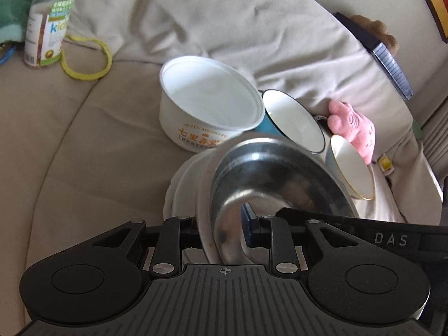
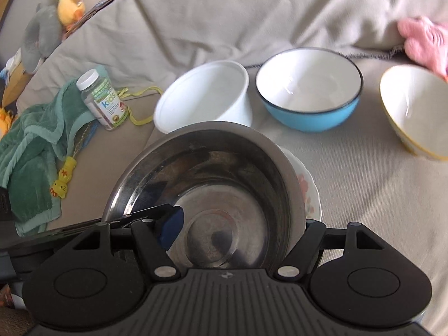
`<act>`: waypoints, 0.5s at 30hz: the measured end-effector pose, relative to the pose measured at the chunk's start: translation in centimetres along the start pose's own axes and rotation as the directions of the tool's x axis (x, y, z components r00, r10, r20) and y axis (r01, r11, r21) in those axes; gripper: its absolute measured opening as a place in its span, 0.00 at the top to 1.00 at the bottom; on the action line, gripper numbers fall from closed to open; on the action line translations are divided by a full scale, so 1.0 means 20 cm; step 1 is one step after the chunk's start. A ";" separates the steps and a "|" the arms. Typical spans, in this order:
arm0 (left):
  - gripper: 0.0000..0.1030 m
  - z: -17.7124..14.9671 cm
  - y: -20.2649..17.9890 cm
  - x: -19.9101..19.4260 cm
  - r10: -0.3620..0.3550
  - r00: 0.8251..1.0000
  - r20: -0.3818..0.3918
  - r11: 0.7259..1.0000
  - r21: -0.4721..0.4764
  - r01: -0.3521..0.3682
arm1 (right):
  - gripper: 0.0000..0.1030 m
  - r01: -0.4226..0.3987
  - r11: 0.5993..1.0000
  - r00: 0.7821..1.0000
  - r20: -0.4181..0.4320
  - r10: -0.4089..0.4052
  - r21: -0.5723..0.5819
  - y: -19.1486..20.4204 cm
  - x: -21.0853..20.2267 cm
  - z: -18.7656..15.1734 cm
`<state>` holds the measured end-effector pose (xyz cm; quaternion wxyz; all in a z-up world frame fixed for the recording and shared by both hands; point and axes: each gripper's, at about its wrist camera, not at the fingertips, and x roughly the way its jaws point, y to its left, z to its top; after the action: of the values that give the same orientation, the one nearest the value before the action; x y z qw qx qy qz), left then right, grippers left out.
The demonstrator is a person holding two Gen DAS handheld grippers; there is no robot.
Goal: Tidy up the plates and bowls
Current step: 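Lower the steel bowl into the white bowl on the floral plate and release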
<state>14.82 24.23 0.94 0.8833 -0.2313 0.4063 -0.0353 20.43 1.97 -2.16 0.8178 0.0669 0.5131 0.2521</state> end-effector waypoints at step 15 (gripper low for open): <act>0.74 0.01 -0.01 -0.07 0.144 0.987 0.065 0.988 0.052 -0.148 | 0.25 -0.042 0.999 0.999 0.027 0.041 0.016 -0.02 -0.03 0.00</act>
<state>14.07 24.55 2.05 0.9018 -0.1767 0.3937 0.0250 20.48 1.34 -1.88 0.8186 0.0879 0.5026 0.2637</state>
